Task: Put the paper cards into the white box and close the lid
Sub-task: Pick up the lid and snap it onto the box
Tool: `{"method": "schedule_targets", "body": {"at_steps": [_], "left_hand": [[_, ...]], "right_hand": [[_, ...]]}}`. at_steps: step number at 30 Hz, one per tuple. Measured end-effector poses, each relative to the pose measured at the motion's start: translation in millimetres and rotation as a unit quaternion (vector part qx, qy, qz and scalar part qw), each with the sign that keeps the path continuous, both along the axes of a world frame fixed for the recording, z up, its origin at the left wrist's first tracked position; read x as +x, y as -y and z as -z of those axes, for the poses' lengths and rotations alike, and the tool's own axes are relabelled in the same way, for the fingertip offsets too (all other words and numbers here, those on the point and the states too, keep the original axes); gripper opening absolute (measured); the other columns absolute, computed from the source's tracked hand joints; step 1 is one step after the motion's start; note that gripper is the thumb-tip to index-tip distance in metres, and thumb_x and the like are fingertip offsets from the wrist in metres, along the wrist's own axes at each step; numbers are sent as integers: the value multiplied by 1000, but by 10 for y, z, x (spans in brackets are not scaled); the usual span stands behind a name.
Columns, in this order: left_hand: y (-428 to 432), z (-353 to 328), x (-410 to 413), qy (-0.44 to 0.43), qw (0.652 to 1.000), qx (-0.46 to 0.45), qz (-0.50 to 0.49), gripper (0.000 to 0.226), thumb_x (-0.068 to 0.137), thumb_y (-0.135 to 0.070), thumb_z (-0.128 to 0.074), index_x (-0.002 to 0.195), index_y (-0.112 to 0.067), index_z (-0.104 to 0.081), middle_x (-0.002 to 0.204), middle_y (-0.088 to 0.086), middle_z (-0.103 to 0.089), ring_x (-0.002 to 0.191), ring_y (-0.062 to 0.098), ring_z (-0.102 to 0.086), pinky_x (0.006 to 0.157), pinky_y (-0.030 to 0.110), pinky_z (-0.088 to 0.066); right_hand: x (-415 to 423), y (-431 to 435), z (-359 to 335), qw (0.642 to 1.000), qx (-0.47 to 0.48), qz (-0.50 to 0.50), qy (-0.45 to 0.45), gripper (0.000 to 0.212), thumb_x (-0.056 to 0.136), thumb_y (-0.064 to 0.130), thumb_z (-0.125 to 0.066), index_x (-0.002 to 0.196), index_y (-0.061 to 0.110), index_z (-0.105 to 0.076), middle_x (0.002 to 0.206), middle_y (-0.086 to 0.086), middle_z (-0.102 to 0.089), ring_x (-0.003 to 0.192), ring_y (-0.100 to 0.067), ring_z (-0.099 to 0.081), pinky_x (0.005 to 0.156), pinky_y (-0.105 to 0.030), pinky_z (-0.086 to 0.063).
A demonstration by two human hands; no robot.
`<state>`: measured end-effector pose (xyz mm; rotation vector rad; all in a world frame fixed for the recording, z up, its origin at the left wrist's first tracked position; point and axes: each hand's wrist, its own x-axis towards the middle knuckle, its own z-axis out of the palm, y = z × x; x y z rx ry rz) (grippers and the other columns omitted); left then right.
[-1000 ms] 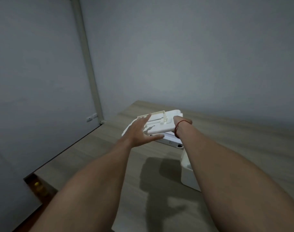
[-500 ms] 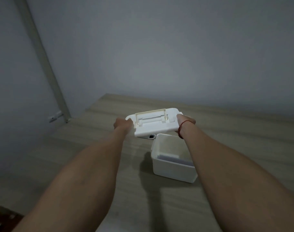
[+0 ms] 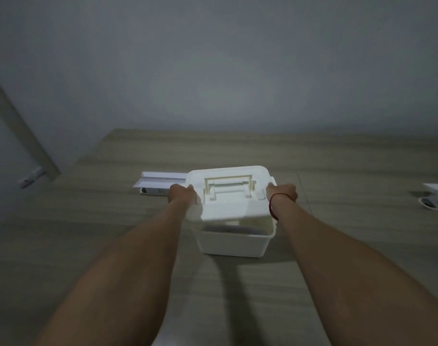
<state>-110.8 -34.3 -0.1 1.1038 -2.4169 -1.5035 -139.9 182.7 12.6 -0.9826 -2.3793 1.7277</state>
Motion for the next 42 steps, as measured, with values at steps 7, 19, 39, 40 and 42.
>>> {"method": "schedule_targets", "body": {"at_steps": [7,19,39,40,42], "left_hand": [[-71,378,-155,20,998,-41,36,49,95,-28,-48,130,6,-53,132,22,-59,123,35,-56,98,35,-46],[-187,705,-388,32,994,-99,26,31,94,-10,-51,119,4,-64,121,23,-66,116,36,-61,92,37,-50],[-113,775,-272,-8,994,-97,45,26,84,-4,-51,97,14,-64,106,30,-66,102,42,-64,80,44,-52],[-114,775,-260,-21,991,-120,60,24,86,-5,-50,97,13,-63,107,30,-65,103,42,-62,81,43,-51],[-117,801,-240,-35,985,-151,76,24,90,-9,-50,103,8,-60,112,27,-62,108,40,-58,86,43,-48]], "right_hand": [[-84,-98,425,999,12,10,31,45,90,24,-61,126,-3,-55,135,-23,-55,120,-40,-57,100,-40,-46],[-206,-203,798,998,-7,15,54,39,88,23,-63,120,1,-62,129,-18,-62,118,-34,-60,100,-35,-46],[-199,-94,865,992,67,-61,89,36,91,21,-55,122,3,-57,132,-18,-58,118,-37,-57,98,-37,-47],[-197,-94,859,992,71,-61,89,36,91,21,-56,122,3,-58,132,-18,-58,118,-37,-58,97,-36,-47],[-200,-106,856,991,77,-62,93,35,91,22,-56,122,5,-59,131,-17,-59,118,-36,-58,97,-37,-47]]}}
